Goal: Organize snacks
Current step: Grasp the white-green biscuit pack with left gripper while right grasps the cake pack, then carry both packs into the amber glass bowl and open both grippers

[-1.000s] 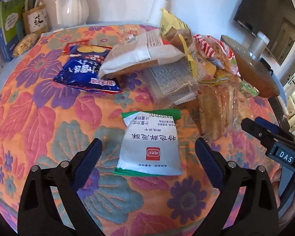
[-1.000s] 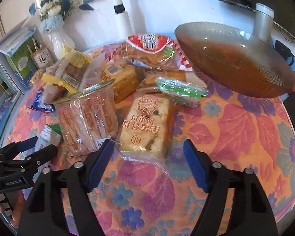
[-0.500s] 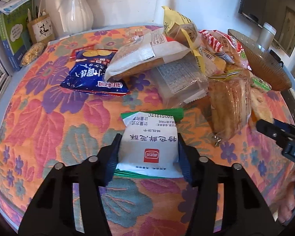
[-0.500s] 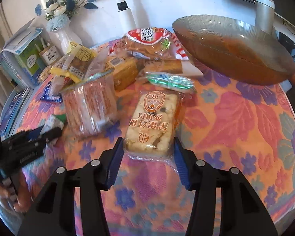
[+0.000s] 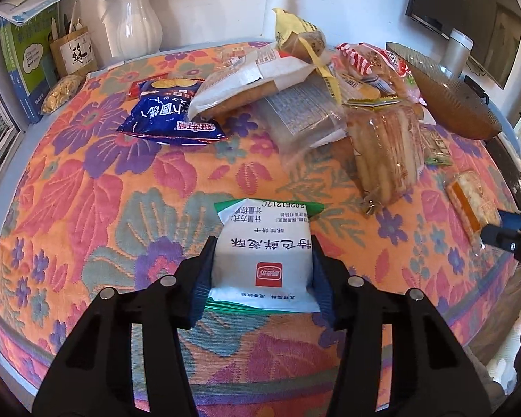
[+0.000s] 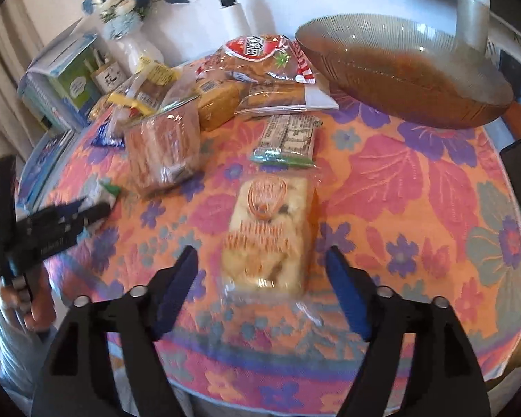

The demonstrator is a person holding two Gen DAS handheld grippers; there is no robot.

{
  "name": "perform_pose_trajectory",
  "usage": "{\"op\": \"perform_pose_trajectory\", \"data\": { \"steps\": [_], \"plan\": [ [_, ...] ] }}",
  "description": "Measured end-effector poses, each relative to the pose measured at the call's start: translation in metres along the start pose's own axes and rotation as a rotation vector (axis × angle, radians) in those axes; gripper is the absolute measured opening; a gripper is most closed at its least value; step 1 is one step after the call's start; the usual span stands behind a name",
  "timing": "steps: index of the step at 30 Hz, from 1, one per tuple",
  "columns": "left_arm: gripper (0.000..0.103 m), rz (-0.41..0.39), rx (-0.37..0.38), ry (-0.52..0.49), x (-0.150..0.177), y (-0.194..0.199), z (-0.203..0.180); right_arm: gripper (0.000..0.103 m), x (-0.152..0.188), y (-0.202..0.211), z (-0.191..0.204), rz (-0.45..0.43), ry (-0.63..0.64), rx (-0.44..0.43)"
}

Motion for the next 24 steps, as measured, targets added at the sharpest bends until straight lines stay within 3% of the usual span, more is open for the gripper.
{"op": "perform_pose_trajectory", "data": {
  "steps": [3, 5, 6, 7, 13, 20, 24],
  "plan": [
    [0.051, 0.003, 0.008, 0.004, 0.0, 0.0, -0.003, 0.075, -0.001, -0.015, -0.001, 0.045, -0.038, 0.032],
    [0.051, 0.006, 0.002, 0.001, -0.001, -0.001, -0.005, 0.06, -0.002, -0.016, 0.004, 0.028, 0.008, 0.091],
    [0.051, 0.003, -0.007, -0.003, -0.001, -0.001, -0.006, 0.048, -0.002, -0.016, 0.006, 0.025, 0.039, 0.121],
    [0.05, 0.0, -0.012, -0.007, -0.002, 0.0, -0.007, 0.047, -0.001, -0.015, 0.009, 0.016, 0.068, 0.135],
    [0.05, -0.045, -0.017, -0.018, -0.012, 0.015, -0.017, 0.045, 0.001, 0.005, 0.006, -0.002, 0.036, 0.02],
    [0.05, -0.155, 0.102, -0.109, -0.083, 0.052, -0.066, 0.045, -0.061, 0.059, -0.028, -0.165, -0.007, 0.044],
    [0.05, -0.17, 0.244, -0.194, -0.14, 0.046, -0.128, 0.045, -0.1, 0.064, -0.075, -0.231, -0.077, 0.13]
  ]
}}
Point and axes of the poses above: each gripper's, at about its wrist camera, not at the fingertips, and y roughly against the way its jaws point, z to its left, x to its underside, the point moved 5 cm from there along -y, roughly the way its jaws point, and after that the axes turned 10 degrees about -z, right-handed, at the moved point
